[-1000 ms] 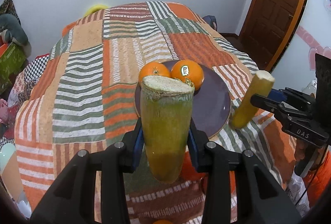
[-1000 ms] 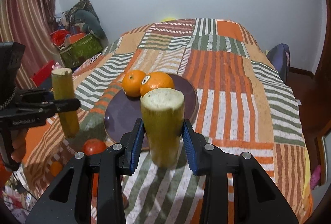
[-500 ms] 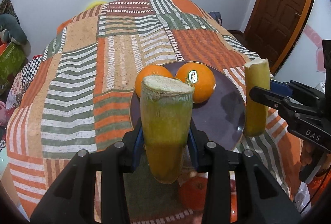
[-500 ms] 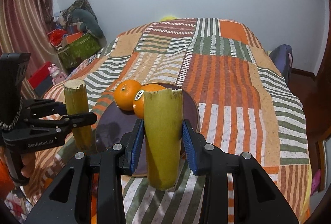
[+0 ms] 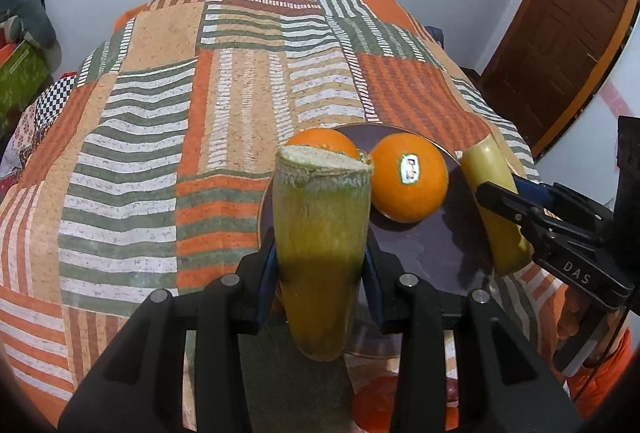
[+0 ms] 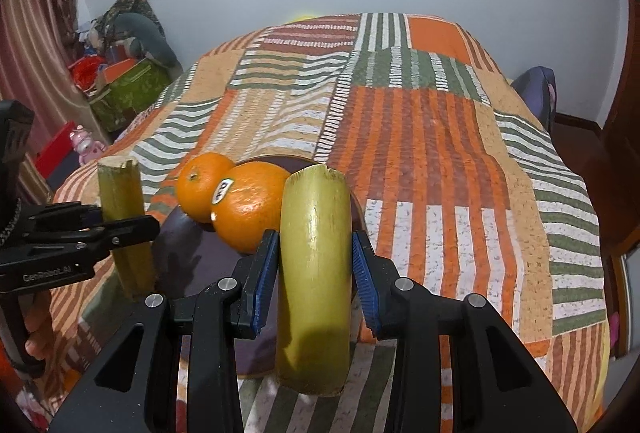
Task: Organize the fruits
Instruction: 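Lower both corn cobs onto the plate beside the oranges and open both tools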
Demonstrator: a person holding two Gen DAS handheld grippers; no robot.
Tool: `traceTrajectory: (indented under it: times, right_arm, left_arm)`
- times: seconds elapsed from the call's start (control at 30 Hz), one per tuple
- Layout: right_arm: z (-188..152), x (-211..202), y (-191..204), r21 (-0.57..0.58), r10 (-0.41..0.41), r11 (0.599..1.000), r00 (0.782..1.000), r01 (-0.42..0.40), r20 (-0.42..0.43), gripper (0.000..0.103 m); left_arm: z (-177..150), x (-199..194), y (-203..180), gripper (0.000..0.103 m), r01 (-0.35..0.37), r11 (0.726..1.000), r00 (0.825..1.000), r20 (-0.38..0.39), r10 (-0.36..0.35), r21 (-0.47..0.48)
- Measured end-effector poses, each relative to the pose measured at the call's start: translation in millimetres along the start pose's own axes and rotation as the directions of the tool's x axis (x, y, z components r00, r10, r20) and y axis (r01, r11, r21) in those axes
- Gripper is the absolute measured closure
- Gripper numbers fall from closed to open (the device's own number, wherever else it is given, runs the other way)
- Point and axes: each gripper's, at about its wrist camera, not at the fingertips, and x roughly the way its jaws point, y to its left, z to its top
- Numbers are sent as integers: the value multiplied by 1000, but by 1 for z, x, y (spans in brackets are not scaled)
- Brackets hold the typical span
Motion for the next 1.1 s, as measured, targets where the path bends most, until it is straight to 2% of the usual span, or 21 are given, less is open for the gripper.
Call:
traceTrajectory:
  times: [0.23,0.7,0.83,1.1]
  right_arm:
    - [7,13,0,-2,-21,1000,1000,21,-18,69]
    - [12,19,-3,8,-10,1000,999,11,-37,69]
    - [12,13,-4,8,7,1000,1000,-7,-29,68]
    - [6,5,-2,0,36,999,999,-36,-14,64]
  left_arm:
    - [5,9,4,65,9,1000,1000,-18,-9,-21]
    - [-2,21,-34,65,17,990,998,-61,-8,143]
    - [0,29,-32,65,19,993,996,-94,-8,119]
    - [-1,26,-33,65,1,993,996,-89,9,117]
